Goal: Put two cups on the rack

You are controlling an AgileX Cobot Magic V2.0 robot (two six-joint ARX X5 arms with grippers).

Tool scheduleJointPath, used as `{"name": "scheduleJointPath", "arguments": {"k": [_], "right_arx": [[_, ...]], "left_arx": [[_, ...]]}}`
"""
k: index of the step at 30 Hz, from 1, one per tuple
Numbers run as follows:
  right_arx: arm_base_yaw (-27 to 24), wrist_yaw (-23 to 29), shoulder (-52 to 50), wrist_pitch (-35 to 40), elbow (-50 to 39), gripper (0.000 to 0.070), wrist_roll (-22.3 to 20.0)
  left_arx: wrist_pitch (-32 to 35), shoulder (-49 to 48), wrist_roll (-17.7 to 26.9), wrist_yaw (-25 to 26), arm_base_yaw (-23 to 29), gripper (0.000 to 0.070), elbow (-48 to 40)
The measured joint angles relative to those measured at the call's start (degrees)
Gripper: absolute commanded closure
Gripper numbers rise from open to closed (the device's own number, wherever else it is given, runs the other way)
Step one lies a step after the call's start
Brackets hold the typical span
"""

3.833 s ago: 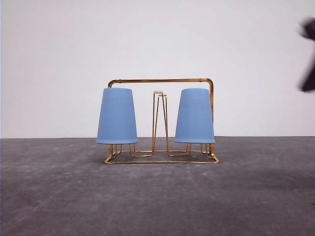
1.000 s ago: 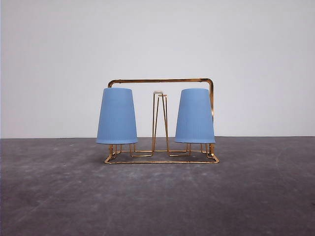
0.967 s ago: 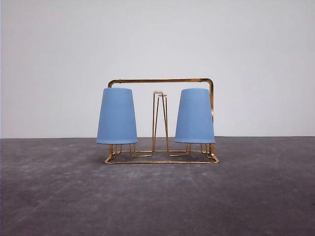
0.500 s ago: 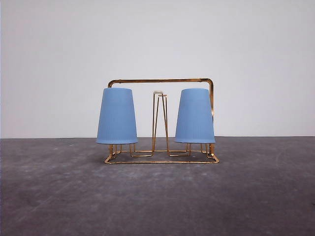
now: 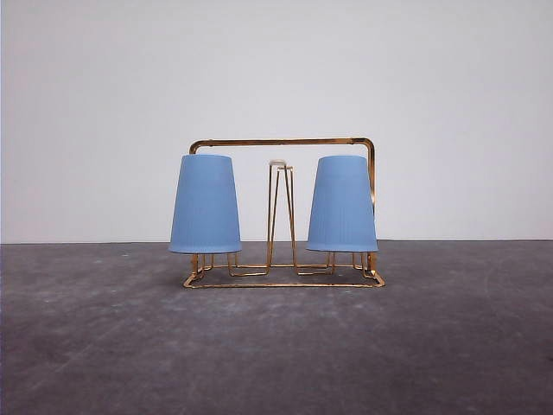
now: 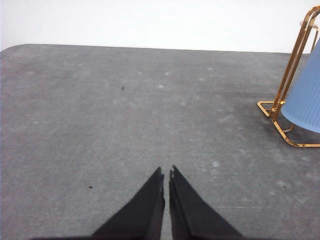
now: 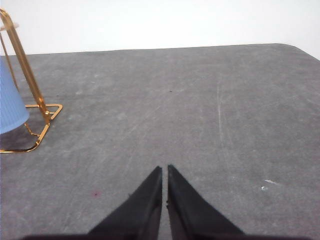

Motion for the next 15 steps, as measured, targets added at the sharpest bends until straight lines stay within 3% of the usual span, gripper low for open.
{"name": "scheduleJointPath", "arguments": {"k": [15], "right_arx": [[0.00, 0.00, 0.01, 0.00, 0.00, 0.0683, 0.00]], "left_arx": [[0.00, 0.00, 0.00, 0.00, 0.00, 0.0700, 0.00]]}}
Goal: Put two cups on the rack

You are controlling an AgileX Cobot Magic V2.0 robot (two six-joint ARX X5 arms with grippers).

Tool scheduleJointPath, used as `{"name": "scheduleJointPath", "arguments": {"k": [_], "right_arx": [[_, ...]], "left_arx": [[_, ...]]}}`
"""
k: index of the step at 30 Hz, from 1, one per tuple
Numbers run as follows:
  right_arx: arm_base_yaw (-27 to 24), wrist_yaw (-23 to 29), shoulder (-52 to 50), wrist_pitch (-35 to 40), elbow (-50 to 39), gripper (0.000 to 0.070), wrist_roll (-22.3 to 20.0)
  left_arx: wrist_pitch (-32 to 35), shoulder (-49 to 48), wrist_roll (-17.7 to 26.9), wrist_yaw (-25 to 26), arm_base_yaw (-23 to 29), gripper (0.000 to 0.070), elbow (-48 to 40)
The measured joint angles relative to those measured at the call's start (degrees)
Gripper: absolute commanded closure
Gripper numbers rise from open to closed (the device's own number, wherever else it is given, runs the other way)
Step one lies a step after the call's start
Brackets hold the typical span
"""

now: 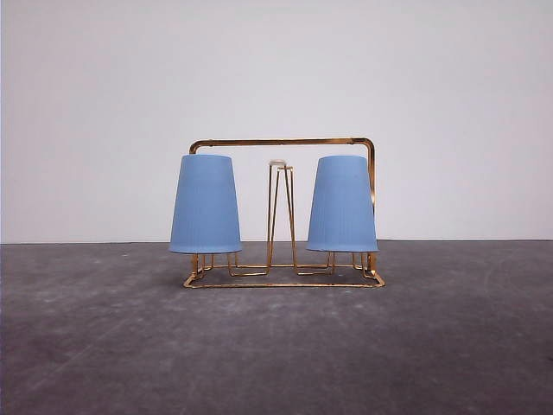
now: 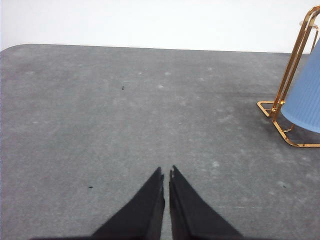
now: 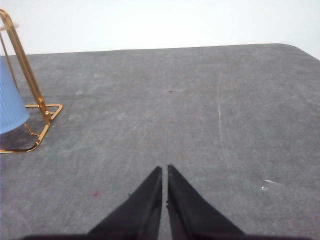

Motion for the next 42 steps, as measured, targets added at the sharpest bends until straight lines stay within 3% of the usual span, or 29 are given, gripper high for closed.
{"name": "scheduleJointPath", "arguments": {"k": [42], "right_arx": [[0.00, 0.00, -0.01, 0.00, 0.00, 0.0684, 0.00]], "left_arx": [[-0.02, 0.00, 0.00, 0.00, 0.00, 0.0700, 0.00]]}}
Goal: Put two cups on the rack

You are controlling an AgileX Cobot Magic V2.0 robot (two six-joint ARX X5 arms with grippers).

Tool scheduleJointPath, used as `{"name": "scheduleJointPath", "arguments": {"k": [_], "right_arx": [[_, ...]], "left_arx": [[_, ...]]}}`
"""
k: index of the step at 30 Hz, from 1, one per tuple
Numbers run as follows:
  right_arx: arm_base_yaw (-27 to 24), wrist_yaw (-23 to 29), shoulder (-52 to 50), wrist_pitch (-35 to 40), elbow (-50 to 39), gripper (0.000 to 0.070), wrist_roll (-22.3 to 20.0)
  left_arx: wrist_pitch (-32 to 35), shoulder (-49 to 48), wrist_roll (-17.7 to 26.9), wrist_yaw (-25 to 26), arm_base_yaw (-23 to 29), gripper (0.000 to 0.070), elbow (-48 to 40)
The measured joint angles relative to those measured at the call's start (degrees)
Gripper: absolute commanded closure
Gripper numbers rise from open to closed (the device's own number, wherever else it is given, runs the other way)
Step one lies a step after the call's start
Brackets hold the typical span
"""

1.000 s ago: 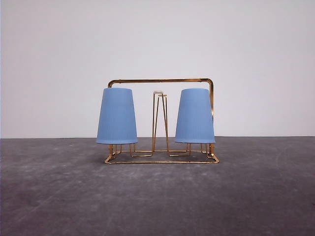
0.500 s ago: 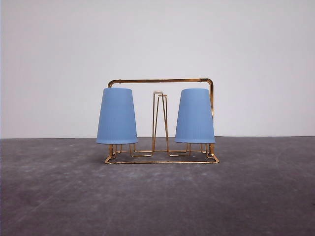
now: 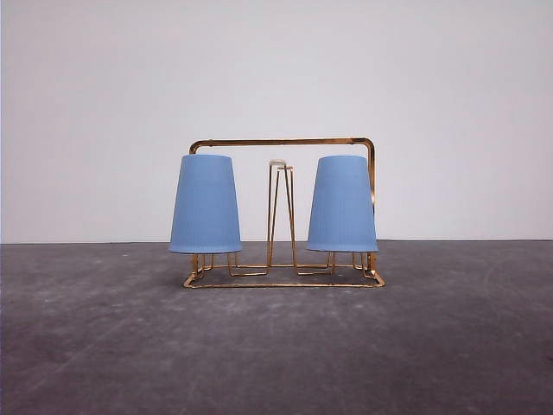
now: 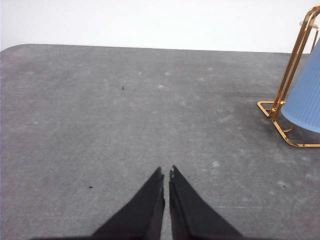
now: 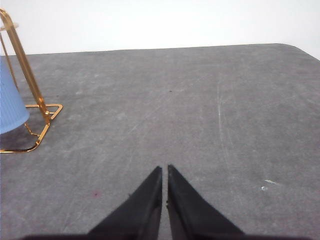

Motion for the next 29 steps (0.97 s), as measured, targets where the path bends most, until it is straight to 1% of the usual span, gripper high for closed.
{"name": "scheduleJointPath", "arguments": {"k": [29], "right_arx": [[0.00, 0.00, 0.00, 0.00, 0.00, 0.0684, 0.00]], "left_arx": [[0.02, 0.00, 0.00, 0.00, 0.00, 0.0700, 0.00]]}}
